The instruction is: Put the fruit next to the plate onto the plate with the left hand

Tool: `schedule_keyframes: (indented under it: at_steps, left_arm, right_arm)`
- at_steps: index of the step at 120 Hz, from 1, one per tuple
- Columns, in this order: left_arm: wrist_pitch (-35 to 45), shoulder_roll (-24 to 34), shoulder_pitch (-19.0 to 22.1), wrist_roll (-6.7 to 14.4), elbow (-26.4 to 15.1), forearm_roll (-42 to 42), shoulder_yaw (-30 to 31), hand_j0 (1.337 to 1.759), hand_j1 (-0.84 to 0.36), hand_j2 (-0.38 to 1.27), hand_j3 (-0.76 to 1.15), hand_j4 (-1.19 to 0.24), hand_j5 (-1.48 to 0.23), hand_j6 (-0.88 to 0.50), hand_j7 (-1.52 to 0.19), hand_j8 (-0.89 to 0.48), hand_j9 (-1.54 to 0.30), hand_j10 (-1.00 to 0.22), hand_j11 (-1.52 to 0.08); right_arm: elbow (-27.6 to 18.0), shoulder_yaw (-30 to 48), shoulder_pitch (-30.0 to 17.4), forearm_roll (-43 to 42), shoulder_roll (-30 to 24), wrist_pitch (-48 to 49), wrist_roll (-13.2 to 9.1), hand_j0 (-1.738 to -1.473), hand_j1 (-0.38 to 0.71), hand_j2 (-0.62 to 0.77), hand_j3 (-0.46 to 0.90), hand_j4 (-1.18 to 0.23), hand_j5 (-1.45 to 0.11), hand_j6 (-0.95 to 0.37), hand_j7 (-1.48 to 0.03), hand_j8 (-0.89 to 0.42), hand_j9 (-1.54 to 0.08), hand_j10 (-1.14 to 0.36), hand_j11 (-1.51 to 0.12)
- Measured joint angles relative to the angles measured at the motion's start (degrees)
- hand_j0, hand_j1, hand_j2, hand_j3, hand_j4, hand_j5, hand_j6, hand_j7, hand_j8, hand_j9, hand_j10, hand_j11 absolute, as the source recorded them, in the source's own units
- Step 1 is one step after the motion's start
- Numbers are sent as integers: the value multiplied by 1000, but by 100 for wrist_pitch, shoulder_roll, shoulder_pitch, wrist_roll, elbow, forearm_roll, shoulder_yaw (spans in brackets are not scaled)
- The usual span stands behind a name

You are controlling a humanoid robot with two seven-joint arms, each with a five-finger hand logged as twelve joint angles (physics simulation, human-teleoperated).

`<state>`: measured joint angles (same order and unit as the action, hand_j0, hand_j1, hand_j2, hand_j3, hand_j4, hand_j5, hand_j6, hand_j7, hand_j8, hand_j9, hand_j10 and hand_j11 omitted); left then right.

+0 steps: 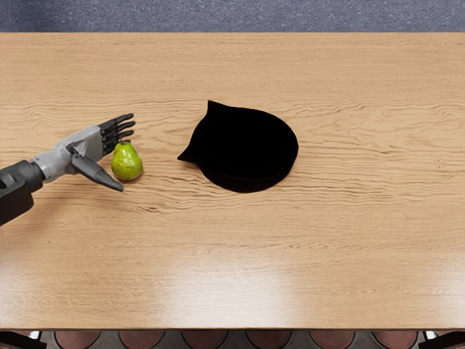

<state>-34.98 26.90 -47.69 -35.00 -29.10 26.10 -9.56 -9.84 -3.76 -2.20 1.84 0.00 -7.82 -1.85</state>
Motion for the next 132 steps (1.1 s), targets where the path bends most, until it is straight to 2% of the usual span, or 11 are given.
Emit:
schedule_keyframes:
  at_steps: [112, 132]
  left_arm:
    - [-24, -228, 164, 0, 40, -50, -259, 1658, 349, 6, 0, -13, -5, -12, -5, -10, -4, -10, -1]
    - [-28, -221, 173, 0, 38, 5, -265, 1658, 268, 22, 0, -92, -100, -90, -100, -87, -99, -86, -96]
  right_arm:
    - [0, 0, 1, 0, 0, 0, 1, -1658, -314, -6, 0, -30, -38, -30, -38, -30, -38, -30, -38]
    - [0, 1, 1, 0, 0, 0, 0, -1658, -314, -6, 0, -30, -38, -30, -38, -30, -38, -30, -38]
